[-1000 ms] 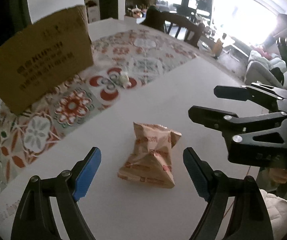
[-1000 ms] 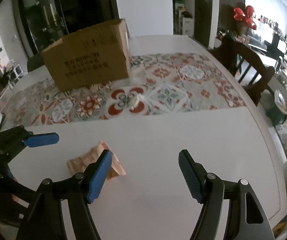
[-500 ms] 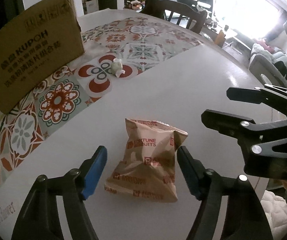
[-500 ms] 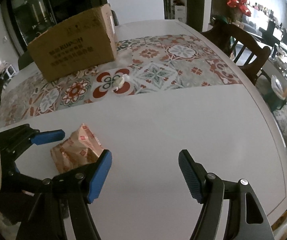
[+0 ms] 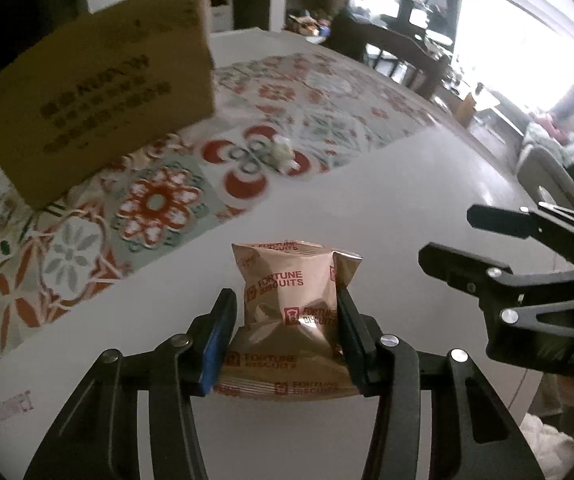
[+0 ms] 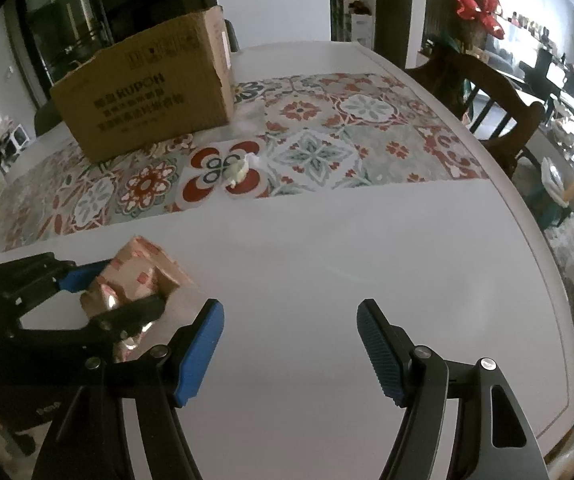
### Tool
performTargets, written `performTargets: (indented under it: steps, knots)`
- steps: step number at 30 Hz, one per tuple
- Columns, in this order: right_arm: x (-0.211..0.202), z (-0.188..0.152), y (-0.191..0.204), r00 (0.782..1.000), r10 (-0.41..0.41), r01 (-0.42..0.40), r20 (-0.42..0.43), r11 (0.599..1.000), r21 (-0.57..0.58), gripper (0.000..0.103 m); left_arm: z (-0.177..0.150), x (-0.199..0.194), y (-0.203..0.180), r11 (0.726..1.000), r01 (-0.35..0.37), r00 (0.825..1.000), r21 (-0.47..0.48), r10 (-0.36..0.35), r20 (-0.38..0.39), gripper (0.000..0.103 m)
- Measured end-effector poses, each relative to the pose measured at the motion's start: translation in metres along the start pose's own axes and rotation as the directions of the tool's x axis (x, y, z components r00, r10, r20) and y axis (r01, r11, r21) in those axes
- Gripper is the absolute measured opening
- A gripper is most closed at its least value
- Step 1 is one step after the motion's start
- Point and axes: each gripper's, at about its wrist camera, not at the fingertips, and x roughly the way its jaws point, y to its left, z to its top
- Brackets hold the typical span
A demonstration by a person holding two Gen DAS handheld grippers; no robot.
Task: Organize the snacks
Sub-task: 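Close left tool on pink Fortune Biscuits pouch while right tool closes on white candy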
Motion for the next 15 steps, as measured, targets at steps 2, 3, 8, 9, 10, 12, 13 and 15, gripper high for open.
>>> performTargets:
  steps: [2, 3, 8, 9, 10, 12, 13, 15]
  knots:
    - [0.001, 0.005, 0.003, 1.000, 0.007, -0.007, 0.008, 1.000, -0.007, 0.070, 0.003, -0.005, 0.006, 0.999, -0.025, 0.999, -0.028, 0.026, 0.021, 0.049]
    - [0.002, 0.007, 0.004, 1.000, 0.010, -0.010, 0.012, 1.000, -0.010, 0.070, 0.006, -0.007, 0.010, 0.998, -0.034, 0.999, -0.045, 0.036, 0.028, 0.049]
    - [0.006, 0.025, 0.011, 0.999, 0.026, -0.025, 0.047, 1.000, -0.009, 0.070, 0.013, -0.014, 0.027, 0.990, -0.091, 0.993, -0.104, 0.098, 0.065, 0.049]
    - [0.006, 0.029, 0.013, 0.998, 0.032, -0.031, 0.058, 0.999, -0.009, 0.070, 0.015, -0.015, 0.030, 0.988, -0.105, 0.991, -0.114, 0.114, 0.073, 0.049]
    - [0.008, 0.033, 0.015, 0.997, 0.037, -0.037, 0.066, 0.999, -0.009, 0.070, 0.017, -0.016, 0.035, 0.985, -0.120, 0.988, -0.126, 0.131, 0.078, 0.049]
    - [0.014, 0.044, 0.019, 0.996, 0.051, -0.051, 0.078, 0.999, -0.009, 0.070, 0.021, -0.016, 0.042, 0.980, -0.136, 0.985, -0.147, 0.150, 0.085, 0.049]
    - [0.017, 0.049, 0.021, 0.995, 0.054, -0.053, 0.083, 0.999, -0.011, 0.069, 0.023, -0.015, 0.046, 0.976, -0.150, 0.982, -0.158, 0.165, 0.091, 0.049]
    - [0.024, 0.059, 0.025, 0.995, 0.062, -0.061, 0.081, 0.998, -0.013, 0.069, 0.025, -0.016, 0.053, 0.970, -0.176, 0.976, -0.170, 0.194, 0.101, 0.049]
